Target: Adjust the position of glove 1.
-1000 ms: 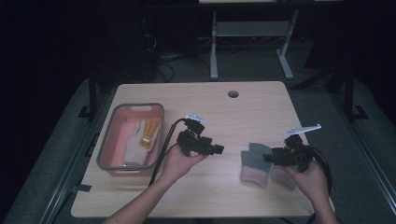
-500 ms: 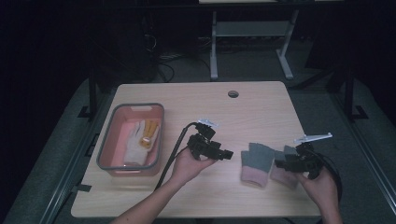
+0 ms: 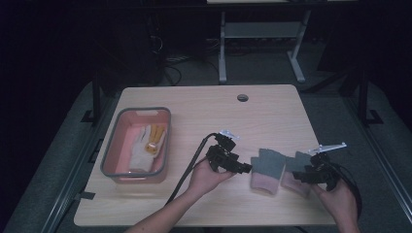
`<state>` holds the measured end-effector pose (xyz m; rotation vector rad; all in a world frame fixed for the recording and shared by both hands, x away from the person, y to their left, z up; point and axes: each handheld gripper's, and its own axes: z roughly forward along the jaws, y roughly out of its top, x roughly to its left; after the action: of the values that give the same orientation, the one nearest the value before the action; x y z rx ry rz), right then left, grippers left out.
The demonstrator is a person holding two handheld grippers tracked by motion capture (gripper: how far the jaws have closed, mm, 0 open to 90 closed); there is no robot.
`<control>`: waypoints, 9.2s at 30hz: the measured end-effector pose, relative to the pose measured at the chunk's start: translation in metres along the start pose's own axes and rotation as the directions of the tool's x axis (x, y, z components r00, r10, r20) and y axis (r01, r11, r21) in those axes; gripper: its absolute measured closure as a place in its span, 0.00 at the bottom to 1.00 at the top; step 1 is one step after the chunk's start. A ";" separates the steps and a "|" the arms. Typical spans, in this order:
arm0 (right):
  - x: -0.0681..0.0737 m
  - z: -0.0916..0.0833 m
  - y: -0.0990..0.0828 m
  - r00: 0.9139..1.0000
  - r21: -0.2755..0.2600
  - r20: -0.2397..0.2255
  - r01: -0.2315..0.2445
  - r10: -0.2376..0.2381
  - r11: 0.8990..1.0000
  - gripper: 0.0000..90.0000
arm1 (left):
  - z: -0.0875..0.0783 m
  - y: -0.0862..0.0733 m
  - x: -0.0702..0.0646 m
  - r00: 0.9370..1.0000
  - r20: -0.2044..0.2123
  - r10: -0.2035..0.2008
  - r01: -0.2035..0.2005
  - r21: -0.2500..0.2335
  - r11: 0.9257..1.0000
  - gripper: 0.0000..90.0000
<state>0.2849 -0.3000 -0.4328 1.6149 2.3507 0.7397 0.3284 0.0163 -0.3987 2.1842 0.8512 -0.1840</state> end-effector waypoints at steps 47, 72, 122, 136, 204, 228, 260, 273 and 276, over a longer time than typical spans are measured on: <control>-0.014 -0.004 -0.001 0.993 -0.050 -0.063 -0.103 0.100 0.993 0.87 | 0.009 0.000 -0.004 1.000 -0.009 -0.021 0.021 -0.032 0.999 0.33; 0.043 -0.010 0.029 0.988 -0.112 -0.151 0.023 -0.040 0.993 0.86 | 0.012 0.000 -0.002 0.999 -0.007 -0.040 0.039 -0.044 0.998 0.33; 0.051 0.024 0.026 0.983 -0.061 -0.185 0.007 -0.018 0.998 0.69 | 0.050 -0.011 -0.002 0.993 0.033 -0.117 0.115 0.041 0.992 0.36; 0.021 0.015 0.009 0.946 -0.077 -0.279 -0.192 0.164 0.978 0.58 | 0.069 -0.012 0.004 0.979 0.059 -0.196 0.192 0.079 0.978 0.36; 0.020 0.043 0.000 0.817 -0.040 -0.504 -0.347 0.281 0.937 0.83 | 0.066 -0.019 0.013 0.958 0.144 -0.248 0.248 0.020 0.969 0.72; 0.055 0.023 0.025 0.841 -0.141 -0.513 -0.277 0.169 0.950 0.83 | 0.013 -0.018 0.020 0.969 0.153 -0.193 0.200 -0.037 0.979 0.74; 0.111 0.020 0.096 0.851 -0.162 -0.522 -0.158 0.051 0.974 0.83 | -0.064 -0.024 0.048 0.972 0.103 -0.209 0.222 -0.137 0.965 0.74; 0.123 0.024 0.113 0.844 -0.154 -0.535 -0.132 0.030 0.979 0.82 | -0.081 -0.027 0.055 0.973 0.087 -0.214 0.225 -0.155 0.962 0.74; 0.125 0.026 0.116 0.838 -0.148 -0.545 -0.130 0.028 0.980 0.82 | -0.084 -0.029 0.058 0.971 0.093 -0.219 0.231 -0.154 0.961 0.74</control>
<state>0.3423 -0.1460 -0.3818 1.5845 2.4722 1.5609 0.3438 0.1196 -0.3803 1.9133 1.0343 -0.2962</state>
